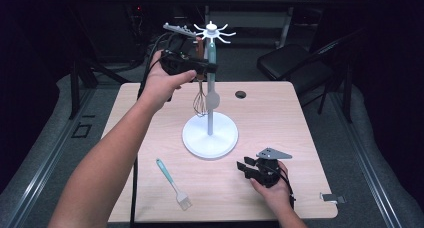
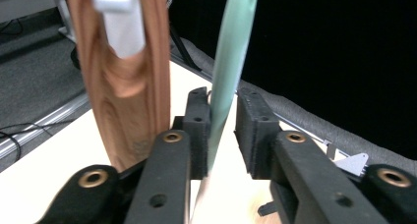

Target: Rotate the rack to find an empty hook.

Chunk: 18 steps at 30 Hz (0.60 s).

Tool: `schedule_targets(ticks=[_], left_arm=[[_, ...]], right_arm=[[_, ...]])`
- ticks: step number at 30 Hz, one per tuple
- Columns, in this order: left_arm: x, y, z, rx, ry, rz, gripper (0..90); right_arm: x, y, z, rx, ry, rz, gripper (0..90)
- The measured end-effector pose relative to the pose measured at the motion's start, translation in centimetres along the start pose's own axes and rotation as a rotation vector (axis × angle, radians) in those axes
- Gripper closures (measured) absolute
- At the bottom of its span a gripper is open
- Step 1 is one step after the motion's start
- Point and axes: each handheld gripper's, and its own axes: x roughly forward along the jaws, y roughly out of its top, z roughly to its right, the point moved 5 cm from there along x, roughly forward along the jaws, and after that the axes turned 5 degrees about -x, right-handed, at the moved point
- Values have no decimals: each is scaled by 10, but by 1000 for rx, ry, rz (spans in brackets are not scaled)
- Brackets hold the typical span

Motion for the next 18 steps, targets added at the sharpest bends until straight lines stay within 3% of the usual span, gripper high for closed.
schedule_targets(ticks=[8,18], left_arm=[[-7,-10,9,24,44,4,676],[-10,-42,11,38,52,-26,658]], right_arm=[[0,1,-1,4,7,5,600],[0,1,-2,0,2,3,600]])
